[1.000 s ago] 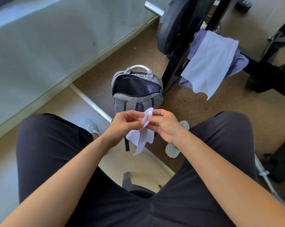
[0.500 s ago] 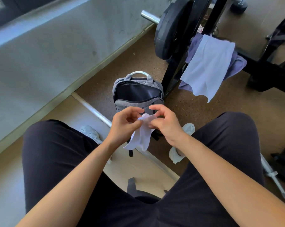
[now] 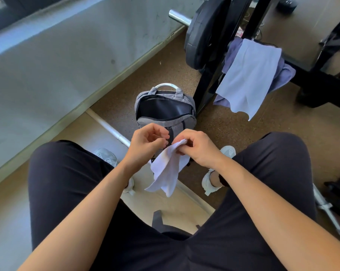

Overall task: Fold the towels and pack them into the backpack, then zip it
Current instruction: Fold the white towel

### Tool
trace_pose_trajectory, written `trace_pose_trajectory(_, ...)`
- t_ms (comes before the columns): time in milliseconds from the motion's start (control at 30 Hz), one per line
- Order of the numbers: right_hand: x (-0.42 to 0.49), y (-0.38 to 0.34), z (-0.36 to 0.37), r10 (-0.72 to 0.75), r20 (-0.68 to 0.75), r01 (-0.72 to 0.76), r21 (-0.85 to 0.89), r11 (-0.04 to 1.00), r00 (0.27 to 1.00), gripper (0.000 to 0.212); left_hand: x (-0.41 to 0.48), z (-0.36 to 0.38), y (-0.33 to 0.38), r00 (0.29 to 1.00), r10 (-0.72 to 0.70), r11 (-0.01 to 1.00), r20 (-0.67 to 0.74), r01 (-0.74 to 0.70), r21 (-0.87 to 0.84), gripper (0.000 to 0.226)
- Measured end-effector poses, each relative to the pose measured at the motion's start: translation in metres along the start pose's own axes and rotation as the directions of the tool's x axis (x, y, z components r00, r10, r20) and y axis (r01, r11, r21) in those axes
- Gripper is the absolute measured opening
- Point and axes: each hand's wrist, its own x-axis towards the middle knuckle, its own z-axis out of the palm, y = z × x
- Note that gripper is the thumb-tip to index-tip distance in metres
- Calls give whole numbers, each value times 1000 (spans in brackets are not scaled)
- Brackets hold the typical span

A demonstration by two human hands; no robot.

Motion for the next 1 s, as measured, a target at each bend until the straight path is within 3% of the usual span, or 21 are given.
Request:
trace_pose_trajectory(167, -2, 2, -14, 37, -54, -31, 101, 994, 998, 18, 0, 7, -18, 981, -9, 951, 193, -51, 305, 18)
trace_pose_trajectory(300, -4, 1, -16, 98, -73, -82, 192, 978, 992, 12, -3, 22, -20, 993, 77, 931, 91, -104, 351, 23)
trace_pose_trajectory(633, -8, -1, -15, -2, -255, 13, 43, 999, 967, 6, -7, 44, -22, 970, 223, 859, -101, -146, 491, 30)
trace_pose_trajectory(800, -11, -3, -19, -39, -289, 60, 65, 996, 956, 6, -3, 45, -21, 938, 336, 810, -89, -240, 535, 13)
trace_pose_trajectory(900, -9, 0, -23, -25, -333, 54, 80, 995, 943, 5, 2, 40, -23, 943, 322, 825, -83, -236, 513, 2)
trace_pose_trajectory(1000, -8, 4, -26, -8, -388, 41, 77, 996, 921, 8, 2, 34, -23, 955, 281, 857, -91, -207, 472, 8)
